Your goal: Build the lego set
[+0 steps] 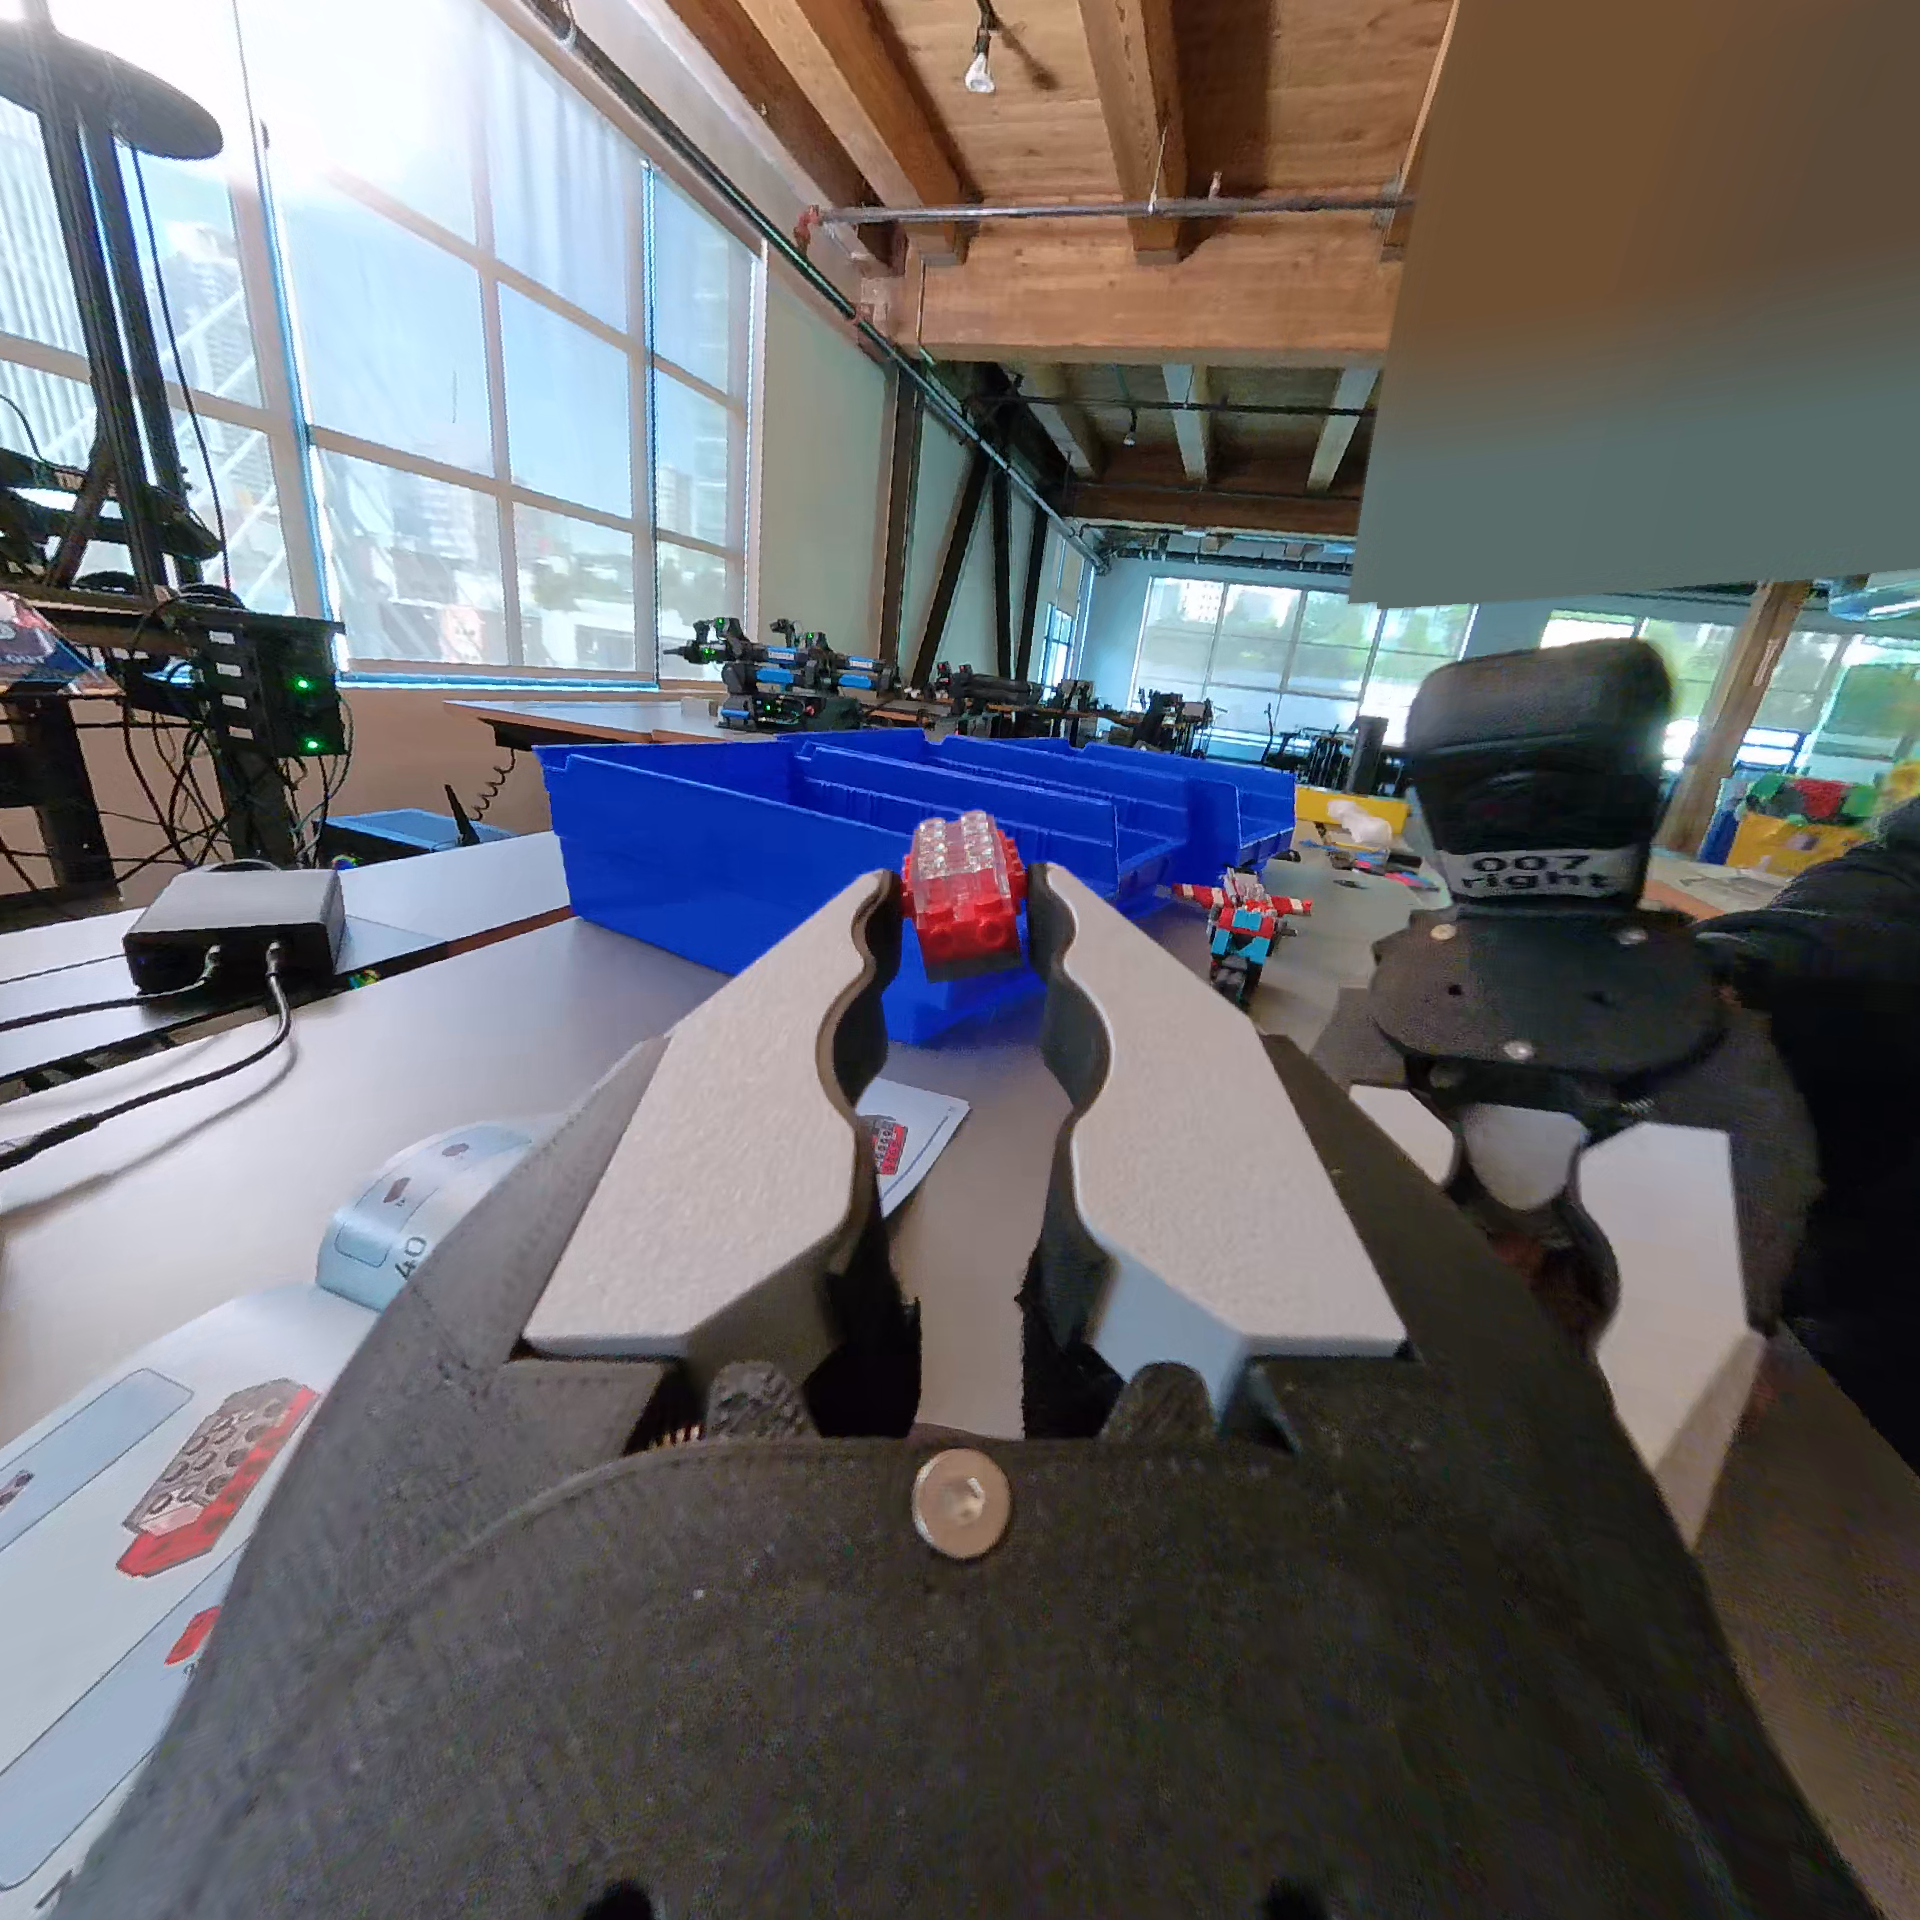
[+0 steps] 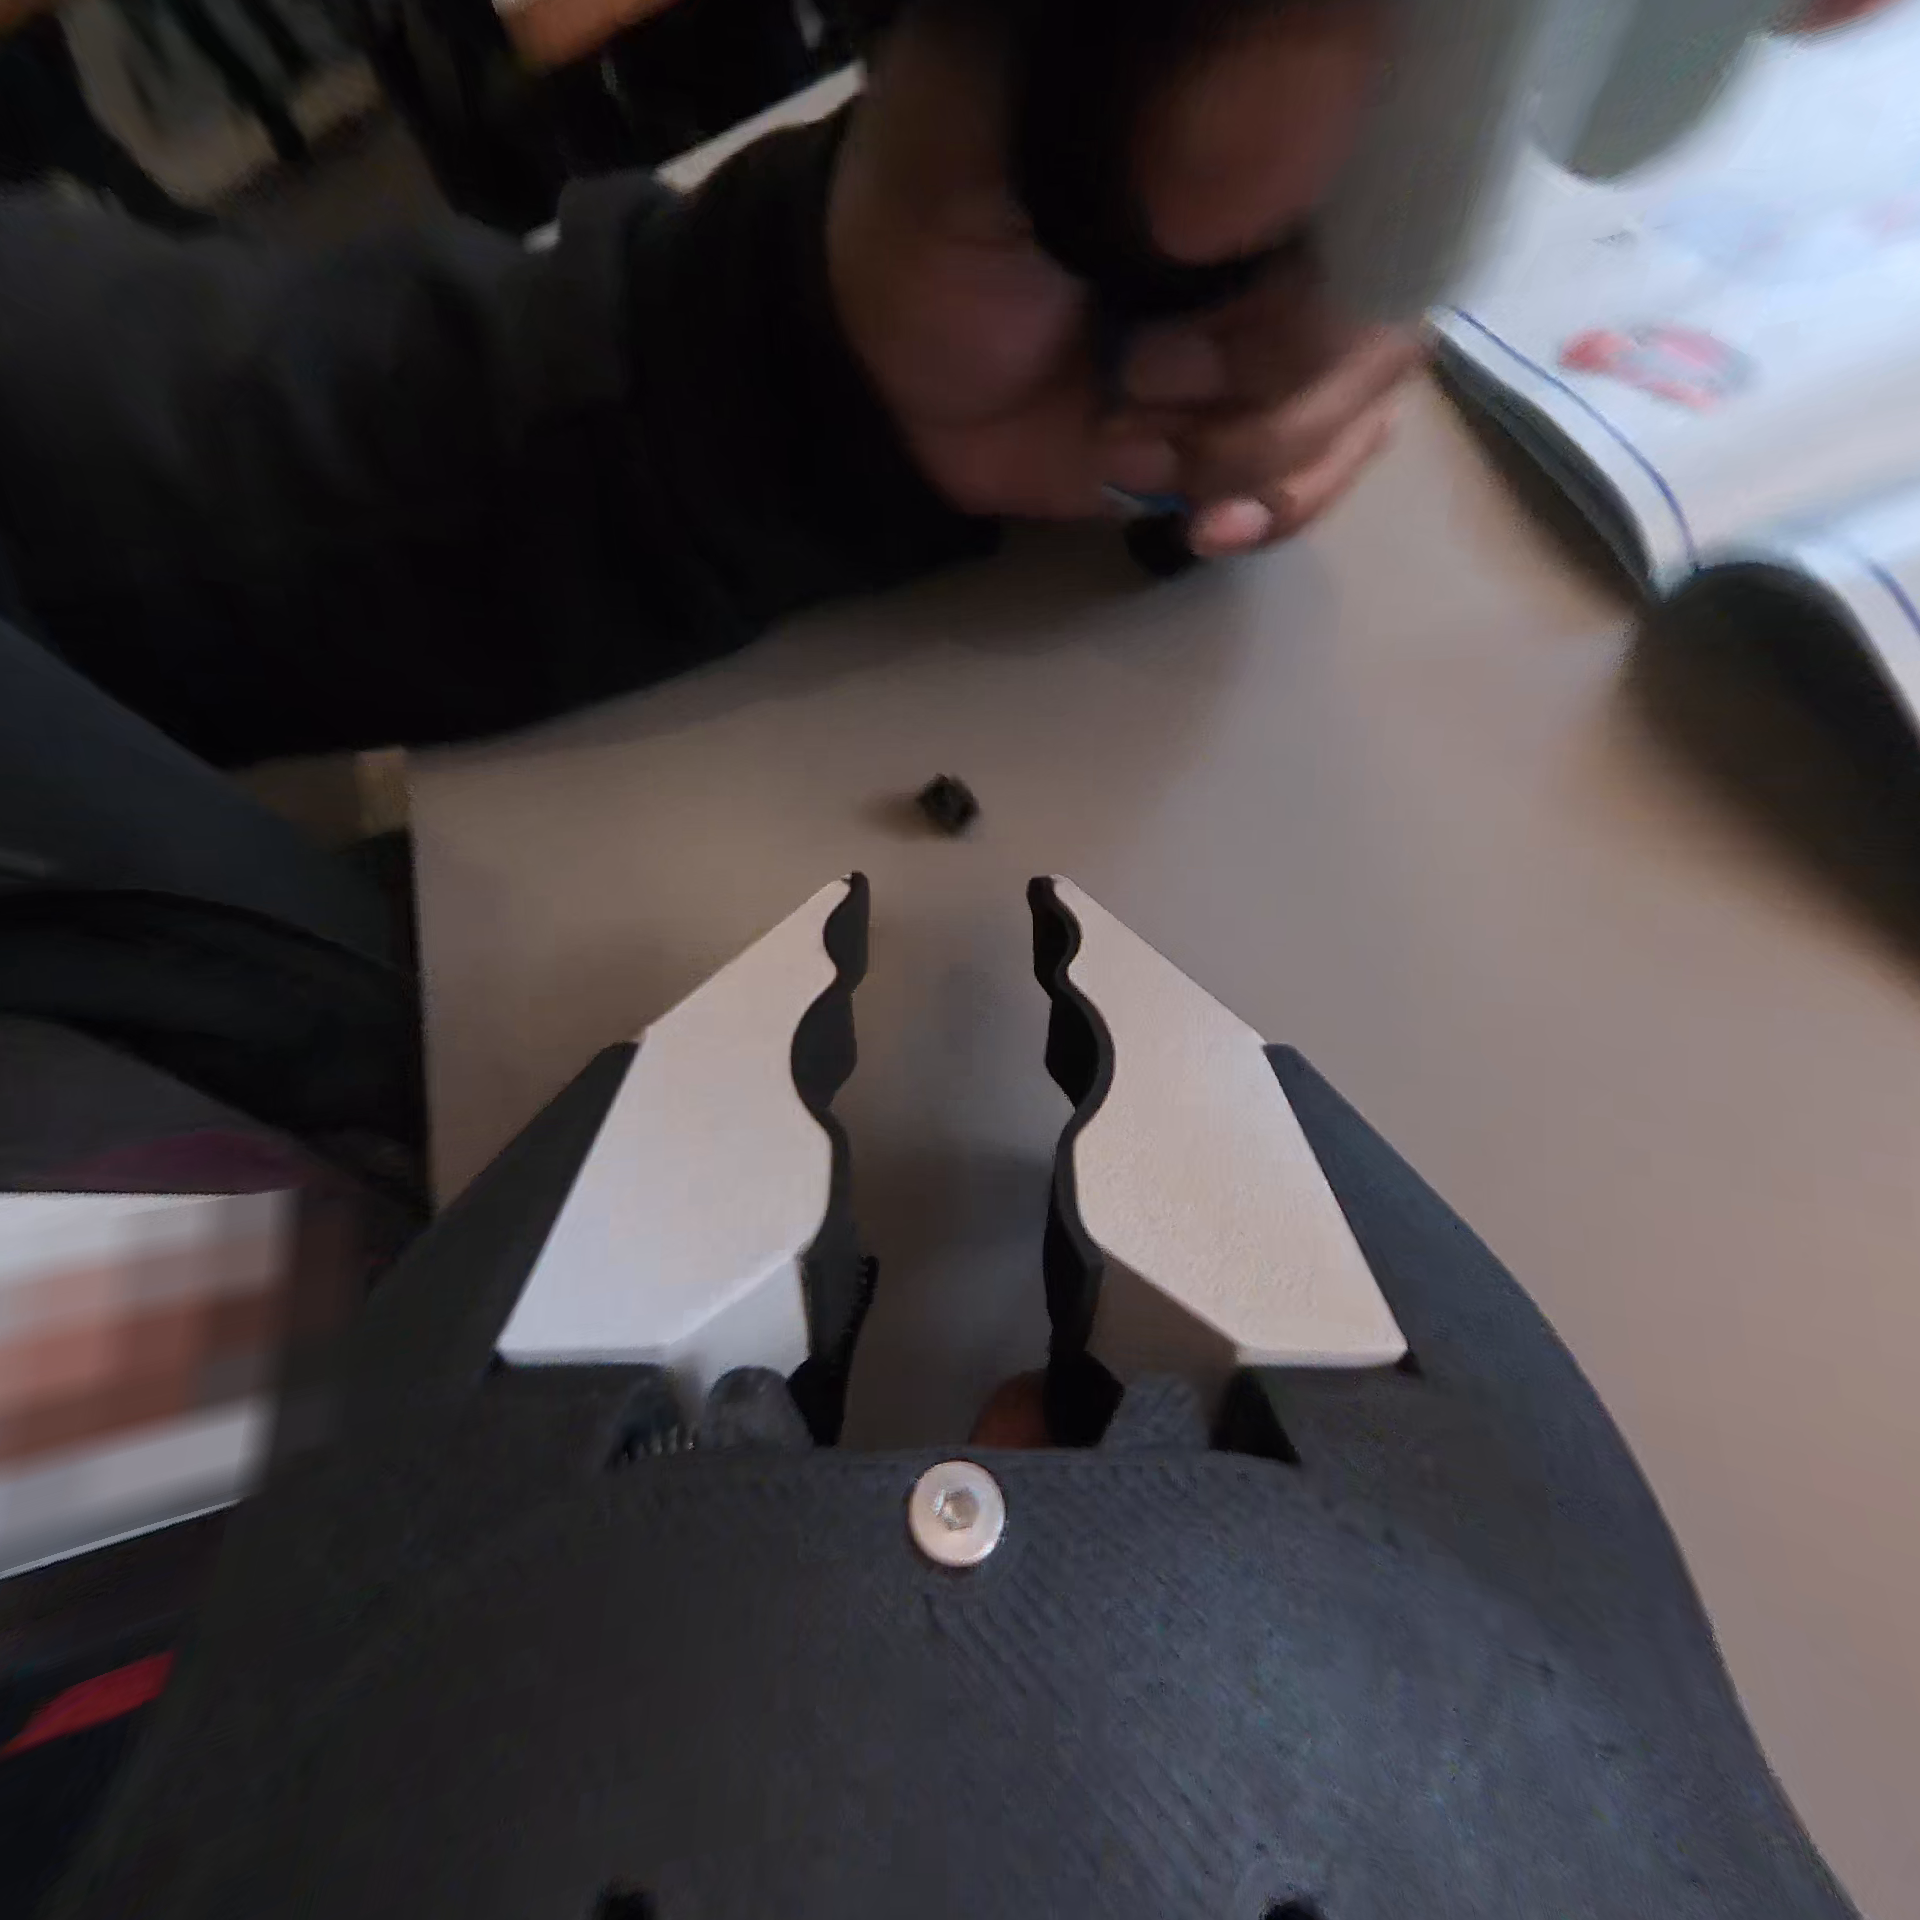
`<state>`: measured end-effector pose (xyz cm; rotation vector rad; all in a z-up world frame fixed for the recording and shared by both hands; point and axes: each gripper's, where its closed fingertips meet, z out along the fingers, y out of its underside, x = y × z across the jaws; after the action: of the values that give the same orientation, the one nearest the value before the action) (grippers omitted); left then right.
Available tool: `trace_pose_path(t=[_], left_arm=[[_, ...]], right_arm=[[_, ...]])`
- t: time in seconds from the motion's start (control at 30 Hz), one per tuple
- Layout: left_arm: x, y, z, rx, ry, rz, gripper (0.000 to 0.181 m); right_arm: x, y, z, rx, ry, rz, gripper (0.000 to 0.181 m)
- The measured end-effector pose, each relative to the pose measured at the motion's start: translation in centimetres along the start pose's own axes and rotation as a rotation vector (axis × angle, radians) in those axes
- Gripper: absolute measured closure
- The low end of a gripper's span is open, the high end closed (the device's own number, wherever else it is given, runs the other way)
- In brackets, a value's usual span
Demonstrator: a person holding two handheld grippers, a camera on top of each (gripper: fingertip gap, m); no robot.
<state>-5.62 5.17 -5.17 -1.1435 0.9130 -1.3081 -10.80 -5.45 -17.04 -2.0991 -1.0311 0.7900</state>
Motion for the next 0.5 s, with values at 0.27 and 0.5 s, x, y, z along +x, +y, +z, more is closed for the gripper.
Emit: trace_pose_path(t=[0.27, 0.5], left_arm=[[0.9, -0.3, -1.0, 0.006, -0.025, 0.025, 0.158], [1.1, -0.7, -2.0, 0.038, -0.017, -0.007, 0.158]], right_arm=[[-0.1, -0.9, 3.5, -0.076, 0.12, -0.136, 0.159], [2.3, -0.9, 1.9, -0.03, 0.305, -0.061, 0.181]])
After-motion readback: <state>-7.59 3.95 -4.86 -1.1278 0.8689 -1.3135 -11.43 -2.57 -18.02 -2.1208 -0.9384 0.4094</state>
